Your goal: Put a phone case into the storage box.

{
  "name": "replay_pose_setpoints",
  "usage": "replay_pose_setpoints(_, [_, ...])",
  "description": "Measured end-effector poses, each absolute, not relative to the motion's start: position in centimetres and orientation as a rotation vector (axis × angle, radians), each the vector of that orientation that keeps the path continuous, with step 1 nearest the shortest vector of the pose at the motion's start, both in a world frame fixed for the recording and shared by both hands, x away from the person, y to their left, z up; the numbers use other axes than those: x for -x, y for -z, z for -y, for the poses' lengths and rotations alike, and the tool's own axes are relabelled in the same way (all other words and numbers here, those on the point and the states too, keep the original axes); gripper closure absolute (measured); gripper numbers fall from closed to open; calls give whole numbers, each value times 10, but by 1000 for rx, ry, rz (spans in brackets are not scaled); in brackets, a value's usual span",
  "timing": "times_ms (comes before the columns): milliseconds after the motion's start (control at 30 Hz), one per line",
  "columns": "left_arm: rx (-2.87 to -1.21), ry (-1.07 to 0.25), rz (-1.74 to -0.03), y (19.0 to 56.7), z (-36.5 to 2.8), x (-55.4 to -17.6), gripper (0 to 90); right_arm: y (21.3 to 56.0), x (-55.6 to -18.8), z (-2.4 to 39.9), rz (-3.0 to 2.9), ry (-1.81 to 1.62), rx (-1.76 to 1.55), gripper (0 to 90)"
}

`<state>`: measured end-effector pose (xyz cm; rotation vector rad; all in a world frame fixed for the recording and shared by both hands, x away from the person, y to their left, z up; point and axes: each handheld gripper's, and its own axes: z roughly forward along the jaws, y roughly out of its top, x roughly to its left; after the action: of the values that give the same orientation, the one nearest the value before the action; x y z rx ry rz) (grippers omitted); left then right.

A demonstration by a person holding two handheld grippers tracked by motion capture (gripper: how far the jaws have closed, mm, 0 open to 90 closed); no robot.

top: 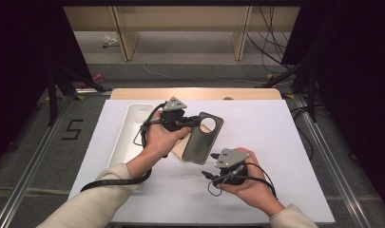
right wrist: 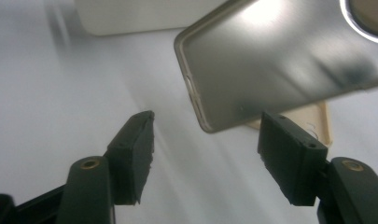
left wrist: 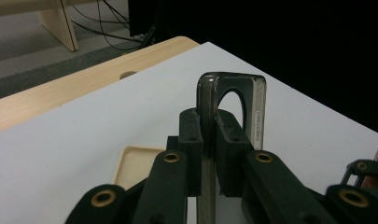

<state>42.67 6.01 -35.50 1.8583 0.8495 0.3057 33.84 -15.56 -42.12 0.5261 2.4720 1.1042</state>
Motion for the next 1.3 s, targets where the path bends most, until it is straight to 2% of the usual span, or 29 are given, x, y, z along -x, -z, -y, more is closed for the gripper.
replay_pose_setpoints(167, [-1856, -330, -837, 355, -74, -428, 821, 421, -342, 163, -2445, -1181, -619, 300])
replay_pose_setpoints(333, [-1827, -335, -845, 351, -94, -430, 821, 420, -345, 169, -2409, -1249, -690, 274])
replay_pose_setpoints(667, [-1799, -372, -837, 345, -128, -430, 820, 419, -348, 179, -2362, -1286, -744, 276])
replay_pose_setpoints(1300, [-1730, -391, -832, 325, -169, -430, 820, 417, -349, 202, -2296, -1274, -823, 265])
